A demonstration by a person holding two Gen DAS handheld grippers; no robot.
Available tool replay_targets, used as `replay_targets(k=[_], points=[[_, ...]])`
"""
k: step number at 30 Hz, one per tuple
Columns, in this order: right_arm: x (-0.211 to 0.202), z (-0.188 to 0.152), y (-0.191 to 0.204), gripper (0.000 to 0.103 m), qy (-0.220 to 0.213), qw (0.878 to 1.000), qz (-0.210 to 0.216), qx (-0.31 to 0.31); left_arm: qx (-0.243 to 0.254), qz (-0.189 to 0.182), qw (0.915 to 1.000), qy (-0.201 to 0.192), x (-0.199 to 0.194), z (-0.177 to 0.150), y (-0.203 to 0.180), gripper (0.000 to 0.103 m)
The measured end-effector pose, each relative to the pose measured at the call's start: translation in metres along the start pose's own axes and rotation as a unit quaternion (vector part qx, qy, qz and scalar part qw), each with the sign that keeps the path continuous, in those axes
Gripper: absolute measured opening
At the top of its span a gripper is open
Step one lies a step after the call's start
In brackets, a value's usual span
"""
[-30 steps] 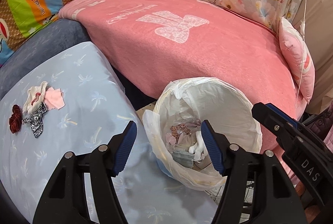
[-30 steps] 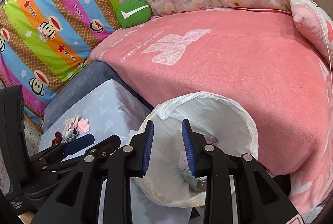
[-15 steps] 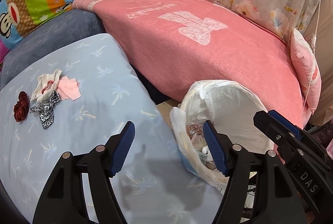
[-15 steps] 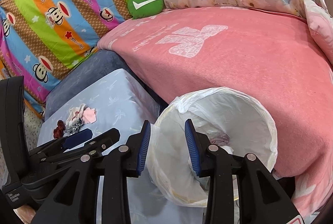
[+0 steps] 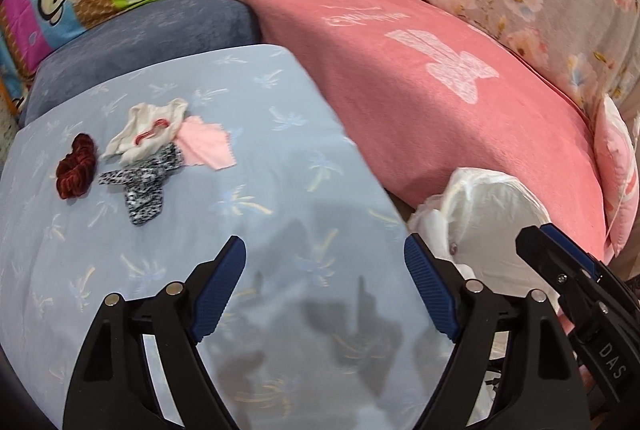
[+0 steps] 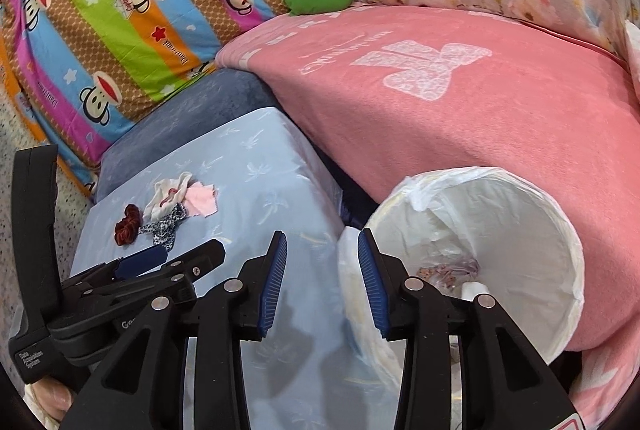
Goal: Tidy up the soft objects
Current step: 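Move both tools back over the remaining clothing on the table, then grasp the leopard-print strap with the left tool while the right tool grasps the pink cloth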
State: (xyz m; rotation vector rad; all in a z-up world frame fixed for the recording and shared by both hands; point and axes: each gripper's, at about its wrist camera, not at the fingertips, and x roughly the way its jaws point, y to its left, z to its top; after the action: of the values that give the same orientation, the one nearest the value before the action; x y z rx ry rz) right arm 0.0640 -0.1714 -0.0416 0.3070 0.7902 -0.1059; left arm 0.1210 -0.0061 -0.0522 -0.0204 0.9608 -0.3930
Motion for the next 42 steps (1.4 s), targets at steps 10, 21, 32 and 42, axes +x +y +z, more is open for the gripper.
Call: replay_targets(k=[10,21,32,42], points=[[0.027,0.003,0.047,0.041,0.018,0.999,0.021,-0.032,-0.051,0.037,0.9980,0.003,0.004,0.001,0.064,0.080],[0.080,0.009,0.094,0.041,0.050,0.996,0.040,-0.054,-0.102,0.066,0.9924,0.020,0.025,0.010,0.123,0.086],[0.146,0.025,0.139,0.041,0.075,0.993,0.050,-0.072,-0.119,0.059,0.9906,0.034,0.061,0.026,0.152,0.084],[0.201,0.030,0.167,0.041,0.102,0.990,0.051,-0.081,-0.112,0.033,0.9925,0.038,0.067,0.030,0.170,0.031]])
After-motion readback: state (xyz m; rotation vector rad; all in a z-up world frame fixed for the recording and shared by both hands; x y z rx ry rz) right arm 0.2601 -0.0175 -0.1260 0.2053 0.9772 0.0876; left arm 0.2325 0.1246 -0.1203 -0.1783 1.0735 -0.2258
